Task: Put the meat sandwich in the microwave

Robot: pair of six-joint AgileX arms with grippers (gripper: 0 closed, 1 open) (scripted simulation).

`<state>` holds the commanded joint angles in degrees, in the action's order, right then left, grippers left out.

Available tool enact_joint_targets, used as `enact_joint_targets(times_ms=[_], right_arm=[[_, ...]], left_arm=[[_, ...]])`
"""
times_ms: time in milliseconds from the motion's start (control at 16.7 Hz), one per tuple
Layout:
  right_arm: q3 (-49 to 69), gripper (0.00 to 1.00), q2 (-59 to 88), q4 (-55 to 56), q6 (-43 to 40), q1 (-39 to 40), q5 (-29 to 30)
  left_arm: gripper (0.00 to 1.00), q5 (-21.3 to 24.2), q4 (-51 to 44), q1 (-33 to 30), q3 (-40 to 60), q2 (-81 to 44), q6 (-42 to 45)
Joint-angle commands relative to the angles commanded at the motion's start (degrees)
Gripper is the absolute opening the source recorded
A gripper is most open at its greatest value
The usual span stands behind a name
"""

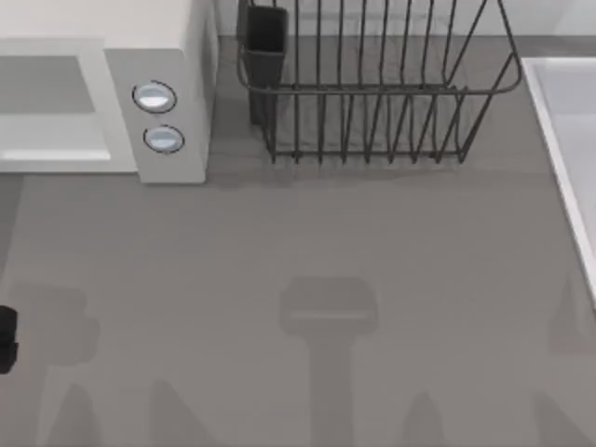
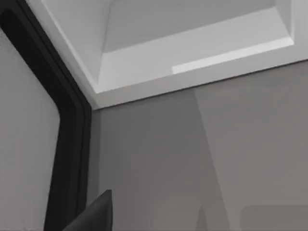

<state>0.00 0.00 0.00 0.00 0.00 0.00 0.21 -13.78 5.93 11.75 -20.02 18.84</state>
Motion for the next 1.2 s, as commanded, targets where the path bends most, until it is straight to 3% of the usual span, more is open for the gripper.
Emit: enact_joint_targets(times_ms=[780,960,1200], right_arm=[[0.0,1.0,0.0,0.0,0.0,0.0,0.0],[0.0,1.0,0.0,0.0,0.0,0.0,0.0],[0.0,1.0,0.0,0.0,0.0,0.0,0.0]], left_arm=[[1.0,1.5,-34.7,11.7,30.8,-53.0,57.9],[1.0,0.4,-39.4,12.5,34.4,-59.7,65.5],[1.0,-0.2,-40.9,12.8,35.5,-62.1,67.9]])
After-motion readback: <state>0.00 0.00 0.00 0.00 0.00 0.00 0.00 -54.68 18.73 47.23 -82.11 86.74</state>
